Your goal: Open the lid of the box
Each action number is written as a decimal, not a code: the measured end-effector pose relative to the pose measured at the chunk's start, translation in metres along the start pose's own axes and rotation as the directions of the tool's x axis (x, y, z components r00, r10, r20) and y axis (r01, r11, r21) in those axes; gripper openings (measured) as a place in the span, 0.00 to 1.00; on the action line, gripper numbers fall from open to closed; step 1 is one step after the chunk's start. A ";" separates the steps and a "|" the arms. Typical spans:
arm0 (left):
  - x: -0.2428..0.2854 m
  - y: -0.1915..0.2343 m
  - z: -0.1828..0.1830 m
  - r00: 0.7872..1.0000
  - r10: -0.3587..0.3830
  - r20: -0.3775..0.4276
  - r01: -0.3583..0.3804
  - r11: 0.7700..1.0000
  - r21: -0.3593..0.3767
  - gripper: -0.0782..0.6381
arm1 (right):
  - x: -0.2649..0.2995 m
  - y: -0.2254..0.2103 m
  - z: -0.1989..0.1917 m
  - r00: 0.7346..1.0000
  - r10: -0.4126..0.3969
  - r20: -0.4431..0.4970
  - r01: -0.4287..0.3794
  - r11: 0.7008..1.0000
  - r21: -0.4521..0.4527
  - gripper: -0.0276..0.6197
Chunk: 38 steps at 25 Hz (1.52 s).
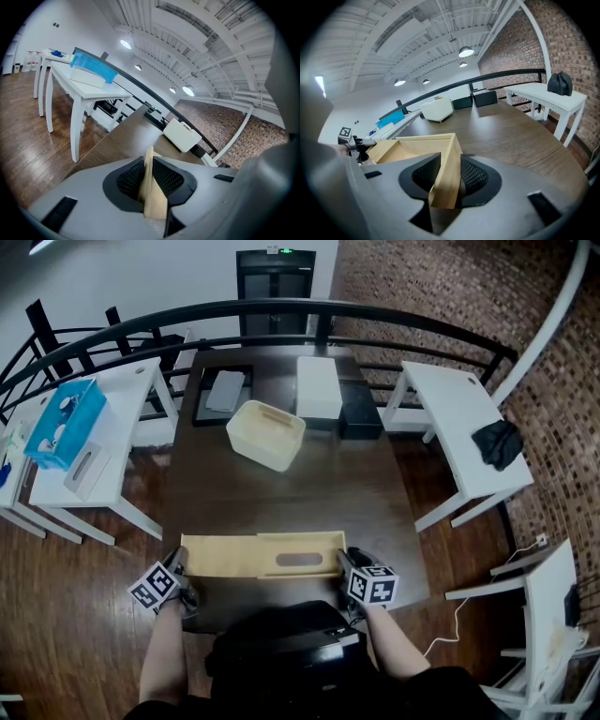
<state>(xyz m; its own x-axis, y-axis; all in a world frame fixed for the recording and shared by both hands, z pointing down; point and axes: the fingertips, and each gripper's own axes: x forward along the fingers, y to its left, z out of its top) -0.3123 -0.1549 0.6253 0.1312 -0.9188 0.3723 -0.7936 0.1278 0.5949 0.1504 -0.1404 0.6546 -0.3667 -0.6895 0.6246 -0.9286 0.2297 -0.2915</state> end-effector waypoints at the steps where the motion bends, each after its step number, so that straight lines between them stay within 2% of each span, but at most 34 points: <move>1: 0.000 0.001 0.000 1.000 0.006 0.008 -0.006 1.000 0.001 0.18 | 0.000 -0.001 -0.002 1.000 -0.002 -0.003 0.002 1.000 0.002 0.25; 3: -0.001 0.003 0.002 1.000 0.007 0.023 -0.007 1.000 -0.005 0.19 | 0.001 0.000 -0.003 1.000 0.004 -0.003 -0.004 1.000 0.005 0.25; 8: 0.003 0.000 0.007 0.999 -0.019 0.033 0.020 1.000 -0.011 0.40 | 0.000 0.001 0.000 1.000 0.002 0.004 -0.002 1.000 0.005 0.25; 10: -0.001 0.004 0.012 0.998 0.004 0.056 -0.004 1.000 0.011 0.42 | 0.001 0.000 0.000 1.000 0.001 0.012 -0.001 1.000 0.003 0.25; 13: -0.018 0.007 0.031 0.989 0.029 0.145 -0.033 0.999 0.022 0.42 | -0.009 -0.003 0.009 0.998 -0.011 0.062 0.010 1.000 0.013 0.25; 15: -0.035 0.001 0.049 0.975 0.016 0.223 -0.023 0.999 0.028 0.42 | -0.025 -0.005 0.026 0.991 -0.012 0.136 0.008 1.000 0.029 0.25; 17: -0.054 -0.012 0.064 0.958 -0.030 0.286 0.013 0.998 0.062 0.41 | -0.048 -0.011 0.051 0.972 -0.027 0.234 0.014 0.998 0.057 0.25; 19: -0.070 -0.033 0.072 0.940 -0.117 0.321 0.081 0.989 0.125 0.27 | -0.072 -0.025 0.072 0.945 -0.062 0.322 0.031 0.994 0.102 0.24; 20: -0.077 -0.044 0.072 0.930 -0.168 0.326 0.121 0.980 0.158 0.24 | -0.083 -0.033 0.080 0.931 -0.085 0.354 0.041 0.991 0.129 0.15; 22: -0.088 -0.067 0.072 0.917 -0.242 0.319 0.172 0.958 0.230 0.20 | -0.102 -0.044 0.093 0.912 -0.100 0.397 0.039 0.987 0.159 0.05; 24: -0.094 -0.089 0.072 0.913 -0.278 0.300 0.177 0.930 0.323 0.19 | -0.119 -0.039 0.108 0.887 -0.038 0.460 -0.020 0.993 0.120 0.04; 27: -0.101 -0.118 0.076 0.893 -0.331 0.304 0.185 0.887 0.422 0.19 | -0.141 -0.025 0.128 0.818 0.048 0.574 -0.074 0.997 0.023 0.04; 30: -0.103 -0.134 0.080 0.869 -0.386 0.310 0.225 0.866 0.447 0.16 | -0.156 -0.023 0.140 0.769 0.036 0.638 -0.046 0.999 0.000 0.04; 32: -0.104 -0.139 0.081 0.864 -0.400 0.305 0.237 0.858 0.455 0.16 | -0.163 -0.019 0.145 0.753 0.029 0.657 -0.027 1.000 -0.013 0.04; 36: -0.123 -0.144 0.090 0.842 -0.408 0.352 0.252 0.876 0.412 0.16 | -0.176 -0.008 0.152 0.728 0.045 0.684 -0.026 0.999 -0.038 0.04; 38: -0.132 -0.149 0.092 0.832 -0.416 0.368 0.253 0.874 0.416 0.12 | -0.179 -0.005 0.153 0.719 0.049 0.694 -0.034 0.999 -0.035 0.04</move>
<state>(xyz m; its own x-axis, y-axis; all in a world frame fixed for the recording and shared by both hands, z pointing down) -0.2659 -0.0866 0.4221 0.2209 -0.9546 -0.2000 -0.9069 -0.2765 0.3180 0.2293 -0.1232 0.4336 -0.2692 -0.9607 -0.0680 -0.9168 0.2773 -0.2873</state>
